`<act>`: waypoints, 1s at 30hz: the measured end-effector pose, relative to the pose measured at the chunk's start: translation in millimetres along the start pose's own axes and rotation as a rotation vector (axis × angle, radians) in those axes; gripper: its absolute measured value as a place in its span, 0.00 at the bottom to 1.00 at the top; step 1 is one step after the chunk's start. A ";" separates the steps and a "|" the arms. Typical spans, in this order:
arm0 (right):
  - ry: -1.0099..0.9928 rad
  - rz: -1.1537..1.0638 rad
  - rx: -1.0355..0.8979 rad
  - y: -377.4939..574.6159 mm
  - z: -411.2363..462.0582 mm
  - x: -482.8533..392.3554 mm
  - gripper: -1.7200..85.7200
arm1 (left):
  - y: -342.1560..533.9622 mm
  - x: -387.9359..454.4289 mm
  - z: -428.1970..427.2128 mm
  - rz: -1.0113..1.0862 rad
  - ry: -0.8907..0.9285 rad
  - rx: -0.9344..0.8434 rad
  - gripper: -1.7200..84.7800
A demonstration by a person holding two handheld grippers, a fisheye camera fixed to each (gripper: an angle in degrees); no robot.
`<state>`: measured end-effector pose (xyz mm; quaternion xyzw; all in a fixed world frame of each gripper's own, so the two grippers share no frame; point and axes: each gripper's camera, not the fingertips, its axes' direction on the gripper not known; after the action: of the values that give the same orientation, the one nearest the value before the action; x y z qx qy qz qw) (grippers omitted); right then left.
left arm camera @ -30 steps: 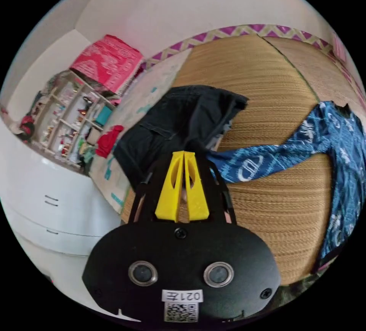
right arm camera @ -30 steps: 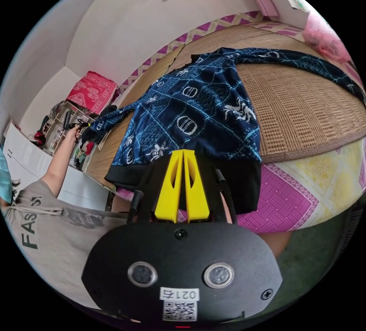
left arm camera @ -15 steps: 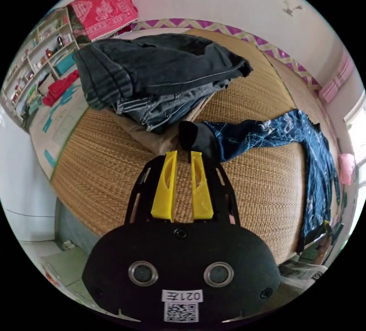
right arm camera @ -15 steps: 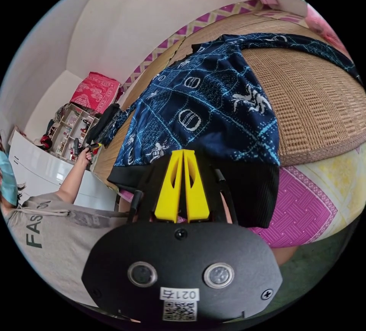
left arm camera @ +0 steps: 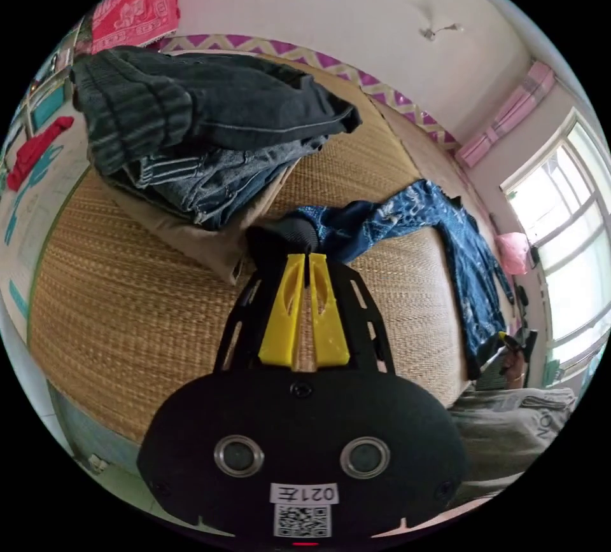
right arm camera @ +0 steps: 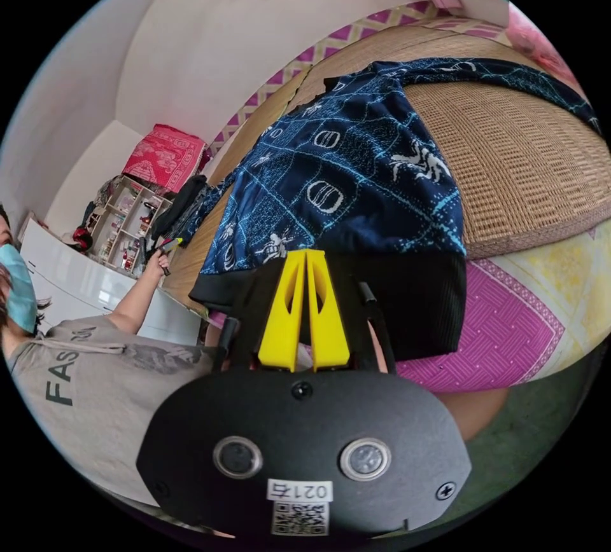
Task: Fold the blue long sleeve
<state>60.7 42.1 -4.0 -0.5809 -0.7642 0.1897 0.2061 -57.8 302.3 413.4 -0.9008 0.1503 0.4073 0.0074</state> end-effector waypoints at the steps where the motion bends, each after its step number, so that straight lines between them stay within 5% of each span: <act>1: 0.000 -0.024 -0.015 -0.4 3.1 -4.4 0.01 | 4.3 2.2 -18.9 -0.058 0.058 0.000 0.01; 5: 0.113 -0.183 -0.113 -4.2 20.5 -37.6 0.01 | 22.0 25.7 -80.0 -0.218 0.245 0.034 0.01; 9: 0.256 -0.328 -0.098 -3.2 33.5 -79.9 0.01 | 23.3 64.4 -139.7 -0.156 -0.071 0.165 0.01; 13: 0.175 -0.355 -0.087 -6.4 42.3 -99.9 0.01 | 20.7 -28.1 -90.3 -0.338 -0.248 -0.011 0.01; 16: 0.157 -0.360 -0.072 -2.9 40.4 -110.3 0.01 | 52.6 -84.0 -74.0 -0.402 -0.242 0.039 0.01; 21: 0.149 -0.392 -0.068 9.5 36.7 -123.0 0.01 | 69.7 -66.1 -54.3 -0.199 0.016 0.140 0.01; 26: 0.177 -0.440 -0.092 13.4 46.4 -141.7 0.01 | 50.1 -25.8 -32.2 -0.065 -0.123 0.136 0.01; 29: 0.221 -0.444 -0.105 10.5 53.7 -156.9 0.01 | 45.4 -55.8 12.5 -0.120 -0.175 -0.093 0.01; 30: 0.240 -0.456 -0.100 11.0 55.9 -164.3 0.01 | 52.5 -67.0 0.4 -0.142 -0.149 0.011 0.01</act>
<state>79.1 -116.6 -72.5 -0.4217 -0.8539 0.0299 0.3036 -114.3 270.0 468.2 -0.8764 0.0874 0.4707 0.0523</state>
